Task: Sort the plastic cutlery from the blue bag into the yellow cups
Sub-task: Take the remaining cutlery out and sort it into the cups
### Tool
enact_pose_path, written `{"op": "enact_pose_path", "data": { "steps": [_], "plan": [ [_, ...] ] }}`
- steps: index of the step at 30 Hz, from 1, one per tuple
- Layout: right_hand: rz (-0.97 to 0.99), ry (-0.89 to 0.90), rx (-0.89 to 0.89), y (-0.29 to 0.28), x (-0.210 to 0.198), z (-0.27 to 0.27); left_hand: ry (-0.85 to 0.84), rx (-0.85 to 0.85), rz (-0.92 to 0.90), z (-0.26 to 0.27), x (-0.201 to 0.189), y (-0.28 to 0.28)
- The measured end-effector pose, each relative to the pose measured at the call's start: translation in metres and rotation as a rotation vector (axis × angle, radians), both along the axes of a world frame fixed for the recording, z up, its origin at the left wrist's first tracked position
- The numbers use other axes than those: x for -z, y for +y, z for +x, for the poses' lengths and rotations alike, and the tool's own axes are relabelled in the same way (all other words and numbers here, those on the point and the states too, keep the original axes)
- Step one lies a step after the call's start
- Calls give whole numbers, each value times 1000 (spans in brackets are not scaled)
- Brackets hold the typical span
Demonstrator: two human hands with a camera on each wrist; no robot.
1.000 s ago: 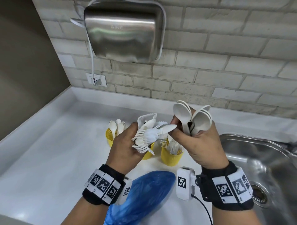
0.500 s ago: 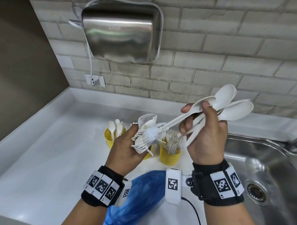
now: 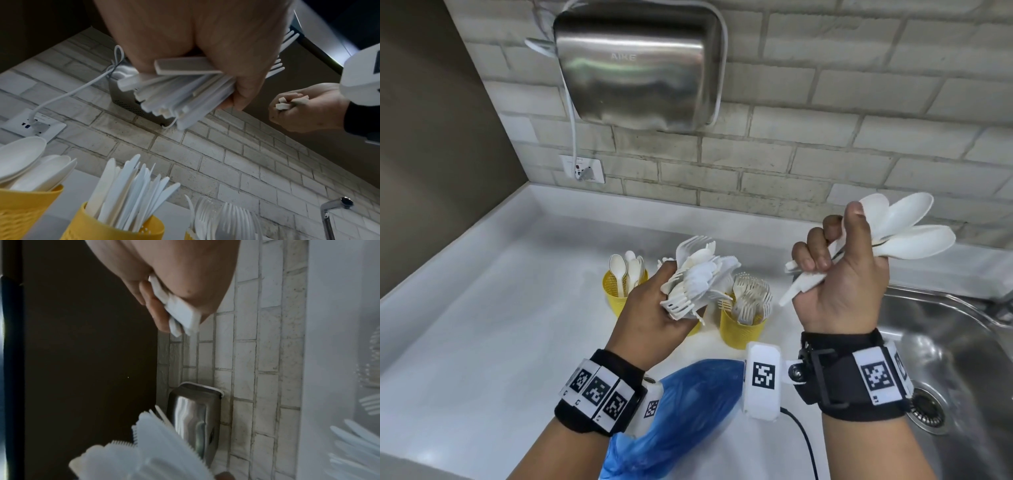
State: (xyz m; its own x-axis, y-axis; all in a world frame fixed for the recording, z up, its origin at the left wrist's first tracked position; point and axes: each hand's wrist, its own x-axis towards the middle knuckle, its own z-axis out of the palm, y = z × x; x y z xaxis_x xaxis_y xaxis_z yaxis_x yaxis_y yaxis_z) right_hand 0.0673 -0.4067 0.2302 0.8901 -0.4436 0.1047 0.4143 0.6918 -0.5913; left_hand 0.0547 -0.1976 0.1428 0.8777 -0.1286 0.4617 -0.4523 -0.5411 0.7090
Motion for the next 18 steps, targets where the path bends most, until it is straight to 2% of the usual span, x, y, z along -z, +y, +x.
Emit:
{"op": "enact_pose_path", "data": {
  "steps": [5,9,18],
  "plan": [
    [-55,-62,-127,7,6,-2,-11,-20,6,0,-3,-3],
    [-164,-45,-215,14,7,-5,-38,-18,65,-1,-4,-3],
    [-920,-30,-160,10,-4,-15,-35,24,42,0,-4,1]
  ]
}}
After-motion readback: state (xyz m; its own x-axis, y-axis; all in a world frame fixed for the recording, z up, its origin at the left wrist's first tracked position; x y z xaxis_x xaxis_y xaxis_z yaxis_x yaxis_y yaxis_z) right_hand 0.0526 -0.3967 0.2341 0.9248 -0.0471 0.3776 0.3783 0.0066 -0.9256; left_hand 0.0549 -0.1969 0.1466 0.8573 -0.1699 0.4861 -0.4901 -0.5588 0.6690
